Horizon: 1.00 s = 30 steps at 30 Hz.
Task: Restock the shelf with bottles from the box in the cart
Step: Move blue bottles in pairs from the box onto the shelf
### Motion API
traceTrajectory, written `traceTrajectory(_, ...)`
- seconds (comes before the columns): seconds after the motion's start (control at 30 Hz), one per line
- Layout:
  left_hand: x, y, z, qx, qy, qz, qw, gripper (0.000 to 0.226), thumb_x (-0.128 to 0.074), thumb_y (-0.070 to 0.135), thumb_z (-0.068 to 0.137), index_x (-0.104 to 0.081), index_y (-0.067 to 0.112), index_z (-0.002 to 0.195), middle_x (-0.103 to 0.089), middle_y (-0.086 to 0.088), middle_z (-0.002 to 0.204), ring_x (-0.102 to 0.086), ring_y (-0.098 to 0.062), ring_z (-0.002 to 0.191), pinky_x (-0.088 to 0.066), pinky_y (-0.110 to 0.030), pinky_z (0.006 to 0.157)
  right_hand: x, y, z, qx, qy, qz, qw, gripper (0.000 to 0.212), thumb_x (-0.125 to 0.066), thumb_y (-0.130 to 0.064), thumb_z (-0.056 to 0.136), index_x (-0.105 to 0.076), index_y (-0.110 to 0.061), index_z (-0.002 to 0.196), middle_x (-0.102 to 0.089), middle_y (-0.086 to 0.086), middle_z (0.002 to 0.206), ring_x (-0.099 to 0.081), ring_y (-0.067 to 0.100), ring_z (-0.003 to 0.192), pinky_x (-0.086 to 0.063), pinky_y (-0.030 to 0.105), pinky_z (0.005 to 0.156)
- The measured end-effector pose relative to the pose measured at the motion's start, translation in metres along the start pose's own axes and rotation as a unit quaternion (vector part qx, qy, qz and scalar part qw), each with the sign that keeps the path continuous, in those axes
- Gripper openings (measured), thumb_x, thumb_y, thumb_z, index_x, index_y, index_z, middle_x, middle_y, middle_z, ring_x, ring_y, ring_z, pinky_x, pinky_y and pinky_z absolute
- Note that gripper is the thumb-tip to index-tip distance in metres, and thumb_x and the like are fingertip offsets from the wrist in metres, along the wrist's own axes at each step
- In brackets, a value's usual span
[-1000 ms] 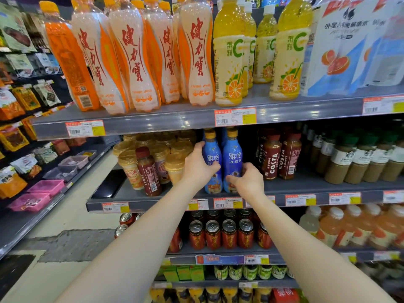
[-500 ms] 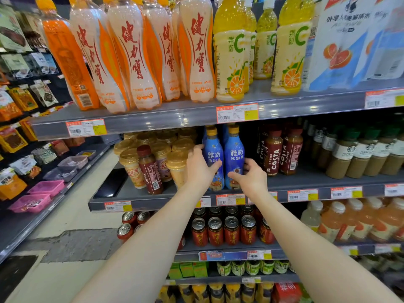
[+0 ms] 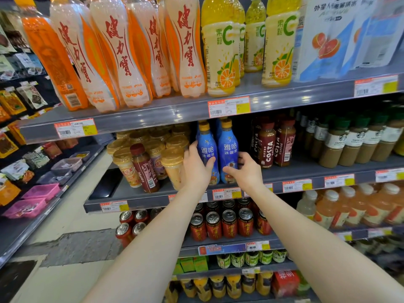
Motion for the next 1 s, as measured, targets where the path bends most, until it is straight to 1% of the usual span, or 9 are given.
traceTrajectory(0.1,0.0,-0.001,-0.001,0.004,0.002,-0.001,1.0,0.072,-0.074,0.041,0.091,-0.034,0.029,0.151,-0.053,-0.003,0.14,-0.059,-0.025,0.124,-0.055,-0.051,0.097,-0.001,0.0,0.001,0.003,-0.001,-0.01,1.0,0.067,-0.084,-0.032,0.077,-0.051,-0.022,0.135,-0.066,-0.003,0.123,-0.066,0.01,0.102,-0.058,0.035,0.087)
traceTrajectory(0.2,0.0,0.001,0.001,-0.004,-0.003,0.0,1.0,0.073,-0.074,0.039,0.091,-0.035,0.027,0.151,-0.053,-0.003,0.141,-0.059,-0.025,0.125,-0.055,-0.048,0.097,-0.001,-0.003,0.001,0.002,-0.002,-0.019,1.0,0.065,-0.084,-0.031,0.077,-0.052,-0.022,0.132,-0.066,-0.004,0.12,-0.066,0.01,0.1,-0.058,0.034,0.086)
traceTrajectory(0.37,0.001,0.0,0.001,-0.007,-0.009,-0.003,1.0,0.073,-0.074,0.038,0.091,-0.035,0.025,0.152,-0.053,-0.004,0.141,-0.058,-0.024,0.125,-0.054,-0.043,0.097,0.0,-0.006,0.001,0.006,-0.004,-0.025,1.0,0.061,-0.083,-0.028,0.079,-0.052,-0.021,0.13,-0.065,-0.003,0.119,-0.064,0.009,0.098,-0.052,0.023,0.077)
traceTrajectory(0.57,0.0,-0.001,0.0,-0.004,-0.017,-0.011,1.0,0.072,-0.074,0.04,0.091,-0.036,0.025,0.151,-0.053,-0.003,0.141,-0.06,-0.025,0.123,-0.055,-0.045,0.097,-0.002,-0.006,0.002,0.001,-0.001,-0.029,1.0,0.062,-0.083,-0.029,0.078,-0.052,-0.021,0.131,-0.067,-0.001,0.121,-0.065,0.011,0.101,-0.057,0.033,0.088)
traceTrajectory(0.7,-0.001,0.0,0.0,0.005,-0.021,-0.015,1.0,0.074,-0.075,0.038,0.091,-0.034,0.026,0.152,-0.052,-0.003,0.143,-0.058,-0.025,0.125,-0.054,-0.045,0.098,-0.001,-0.008,0.001,0.002,-0.008,-0.043,0.999,0.061,-0.083,-0.029,0.078,-0.052,-0.021,0.13,-0.067,-0.002,0.12,-0.064,0.01,0.098,-0.056,0.029,0.085)
traceTrajectory(0.77,-0.001,0.001,-0.001,0.008,-0.019,-0.006,1.0,0.076,-0.076,0.037,0.09,-0.033,0.025,0.152,-0.052,-0.004,0.142,-0.057,-0.028,0.126,-0.052,-0.048,0.1,0.0,-0.011,0.001,0.003,-0.01,-0.063,0.998,0.06,-0.083,-0.03,0.078,-0.052,-0.02,0.128,-0.068,-0.001,0.119,-0.065,0.011,0.097,-0.055,0.03,0.084)
traceTrajectory(0.83,-0.003,0.0,-0.005,0.022,-0.025,0.012,0.999,0.081,-0.078,0.037,0.087,-0.031,0.024,0.152,-0.053,-0.006,0.141,-0.057,-0.031,0.126,-0.051,-0.052,0.1,0.0,-0.01,0.002,-0.007,-0.017,-0.079,0.997,0.063,-0.082,-0.033,0.079,-0.049,-0.02,0.131,-0.068,0.001,0.119,-0.066,0.015,0.099,-0.055,0.034,0.086)
traceTrajectory(0.9,-0.005,-0.003,-0.012,0.042,-0.021,0.032,0.998,0.082,-0.079,0.036,0.085,-0.032,0.02,0.15,-0.055,-0.008,0.139,-0.057,-0.033,0.126,-0.05,-0.052,0.1,-0.002,-0.005,0.0,-0.023,-0.034,-0.103,0.994,0.071,-0.082,-0.036,0.078,-0.045,-0.018,0.135,-0.067,0.004,0.122,-0.066,0.021,0.104,-0.055,0.038,0.089)
traceTrajectory(1.0,-0.003,-0.007,-0.025,0.056,-0.008,0.058,0.997,0.078,-0.077,0.033,0.088,-0.035,0.012,0.149,-0.055,-0.013,0.14,-0.053,-0.035,0.129,-0.048,-0.048,0.103,-0.003,0.004,-0.005,-0.048,-0.058,-0.133,0.988,0.086,-0.082,-0.036,0.078,-0.035,-0.012,0.145,-0.063,0.009,0.129,-0.062,0.027,0.114,-0.053,0.038,0.091)
Point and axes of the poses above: each hand's wrist, its own z-axis towards the middle knuckle, its own x-axis out of the back of the hand, y = z × x, the point moved 8 cm from there along z, towards the middle knuckle
